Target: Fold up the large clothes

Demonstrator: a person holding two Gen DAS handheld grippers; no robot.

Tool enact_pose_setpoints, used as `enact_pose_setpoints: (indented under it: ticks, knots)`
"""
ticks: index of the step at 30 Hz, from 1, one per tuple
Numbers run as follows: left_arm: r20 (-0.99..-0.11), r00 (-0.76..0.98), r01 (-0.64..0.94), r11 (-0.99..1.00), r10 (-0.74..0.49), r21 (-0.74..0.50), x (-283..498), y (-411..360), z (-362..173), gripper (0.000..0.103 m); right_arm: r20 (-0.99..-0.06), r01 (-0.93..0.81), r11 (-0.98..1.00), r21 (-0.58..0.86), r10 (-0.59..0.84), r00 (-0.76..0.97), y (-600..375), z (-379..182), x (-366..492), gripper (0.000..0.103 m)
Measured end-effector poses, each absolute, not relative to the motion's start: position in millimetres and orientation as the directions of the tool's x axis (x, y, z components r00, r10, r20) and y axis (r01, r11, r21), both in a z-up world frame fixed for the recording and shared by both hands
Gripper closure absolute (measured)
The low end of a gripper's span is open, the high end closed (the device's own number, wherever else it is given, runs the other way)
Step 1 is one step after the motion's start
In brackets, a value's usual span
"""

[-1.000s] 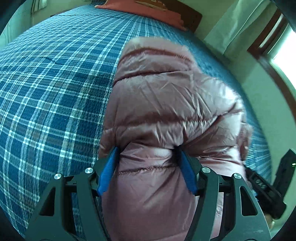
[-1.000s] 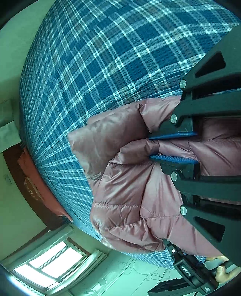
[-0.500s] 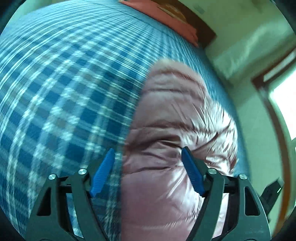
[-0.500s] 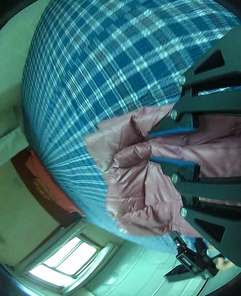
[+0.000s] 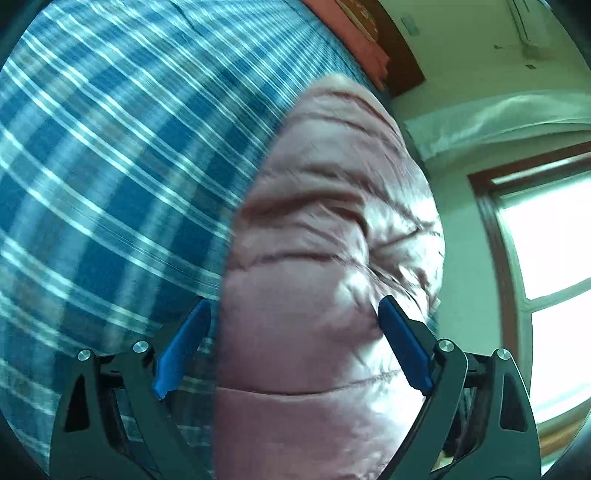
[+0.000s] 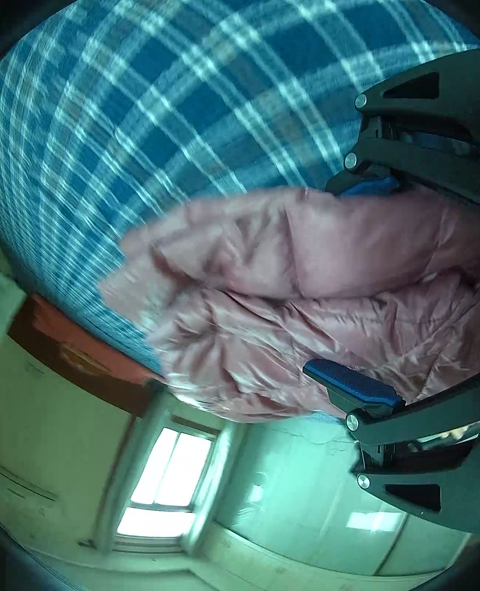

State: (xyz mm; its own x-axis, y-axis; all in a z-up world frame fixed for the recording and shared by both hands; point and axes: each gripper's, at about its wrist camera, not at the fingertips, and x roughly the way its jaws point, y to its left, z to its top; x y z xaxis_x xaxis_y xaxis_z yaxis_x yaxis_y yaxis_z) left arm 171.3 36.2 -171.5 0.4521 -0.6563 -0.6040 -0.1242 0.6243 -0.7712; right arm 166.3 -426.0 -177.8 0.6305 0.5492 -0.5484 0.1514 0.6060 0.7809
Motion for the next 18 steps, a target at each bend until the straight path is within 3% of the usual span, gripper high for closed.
enact_pose_setpoints:
  ticks: [6,13,18]
  knots:
    - [-0.607,0.421,-0.082,0.639,-0.673,-0.765,169.1,15.6,-173.6,0.012,-0.542,0.102,0.621,0.777,0.577,0.611,-406.7,-177.3,173.8,0.029]
    - [-0.638,0.453,-0.013,0.71,-0.623,-0.704,164.6,-5.3,-157.6,0.04,-0.521,0.086,0.605,0.792,0.595,0.612,-397.0,-183.7,176.1,0.055]
    - [-0.644,0.483,0.04,0.75,-0.593,-0.66,166.1,-15.4,-137.9,0.048,-0.488,0.071,0.585,0.808,0.596,0.638,-390.9,-185.5,168.6,0.062]
